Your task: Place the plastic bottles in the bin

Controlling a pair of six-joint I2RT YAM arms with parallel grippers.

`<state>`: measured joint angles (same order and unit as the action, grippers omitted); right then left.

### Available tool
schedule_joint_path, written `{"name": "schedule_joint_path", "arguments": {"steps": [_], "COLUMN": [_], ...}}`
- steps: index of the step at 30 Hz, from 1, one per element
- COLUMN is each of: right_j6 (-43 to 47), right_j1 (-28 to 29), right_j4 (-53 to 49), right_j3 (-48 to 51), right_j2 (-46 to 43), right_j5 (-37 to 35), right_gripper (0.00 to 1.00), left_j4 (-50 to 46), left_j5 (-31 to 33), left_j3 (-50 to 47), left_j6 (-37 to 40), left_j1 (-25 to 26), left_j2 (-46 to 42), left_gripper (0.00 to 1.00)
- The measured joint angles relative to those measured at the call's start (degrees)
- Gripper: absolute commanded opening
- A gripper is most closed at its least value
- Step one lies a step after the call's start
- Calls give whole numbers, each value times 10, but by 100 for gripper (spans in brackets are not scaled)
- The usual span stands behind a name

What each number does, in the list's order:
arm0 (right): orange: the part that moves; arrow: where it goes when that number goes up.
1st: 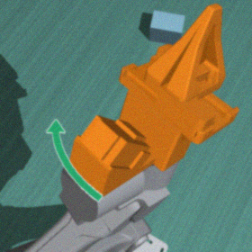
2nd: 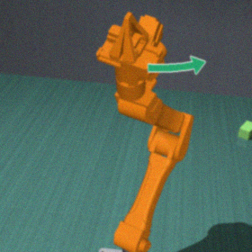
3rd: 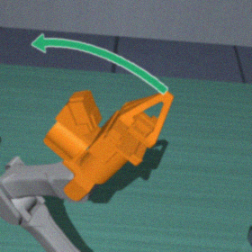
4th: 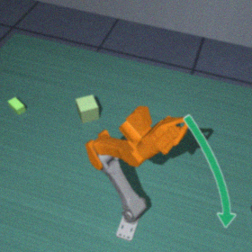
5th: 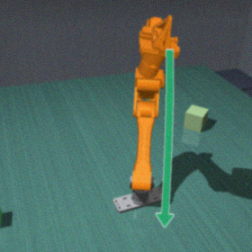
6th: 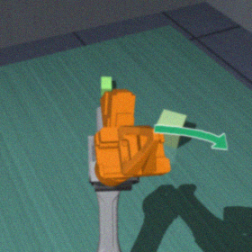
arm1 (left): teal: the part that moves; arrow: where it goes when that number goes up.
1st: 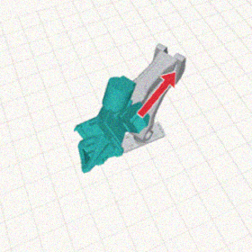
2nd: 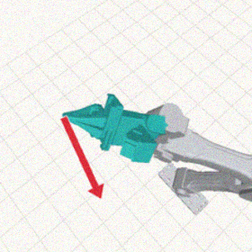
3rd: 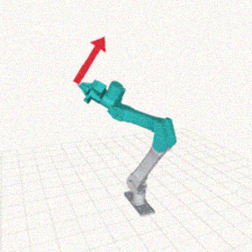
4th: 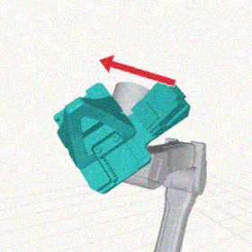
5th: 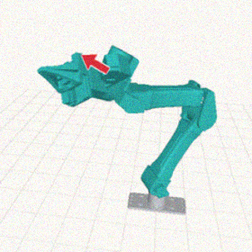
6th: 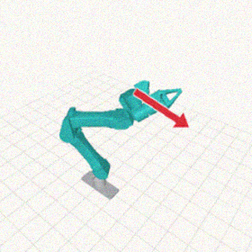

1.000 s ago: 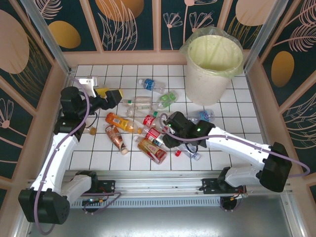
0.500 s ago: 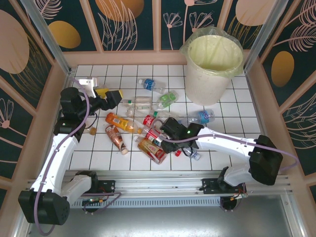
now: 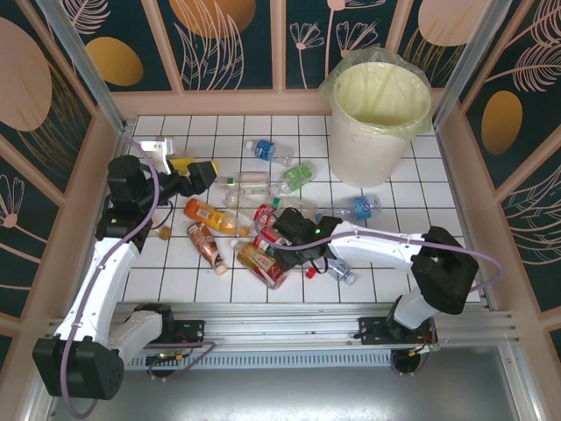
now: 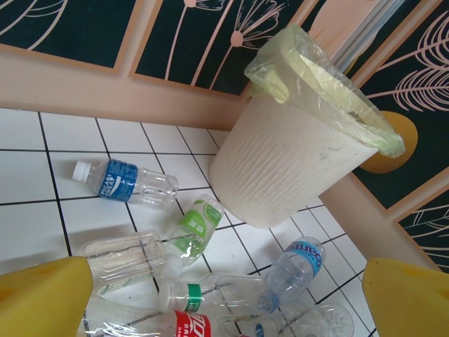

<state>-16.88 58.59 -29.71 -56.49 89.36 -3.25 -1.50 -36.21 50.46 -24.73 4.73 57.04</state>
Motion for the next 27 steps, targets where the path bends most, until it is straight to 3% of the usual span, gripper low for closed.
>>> {"name": "schedule_joint_path", "arguments": {"steps": [27], "right_j6": [79], "right_j1": [-28], "right_j4": [25], "right_j3": [-110], "right_j2": [138], "right_j5": [19], "right_gripper": [76], "left_j4": [0], "left_j5": [-9], "left_j3": [-3], "left_j6": [-4], "left_j1": [0], "left_j2": [4], "left_gripper": [99]}}
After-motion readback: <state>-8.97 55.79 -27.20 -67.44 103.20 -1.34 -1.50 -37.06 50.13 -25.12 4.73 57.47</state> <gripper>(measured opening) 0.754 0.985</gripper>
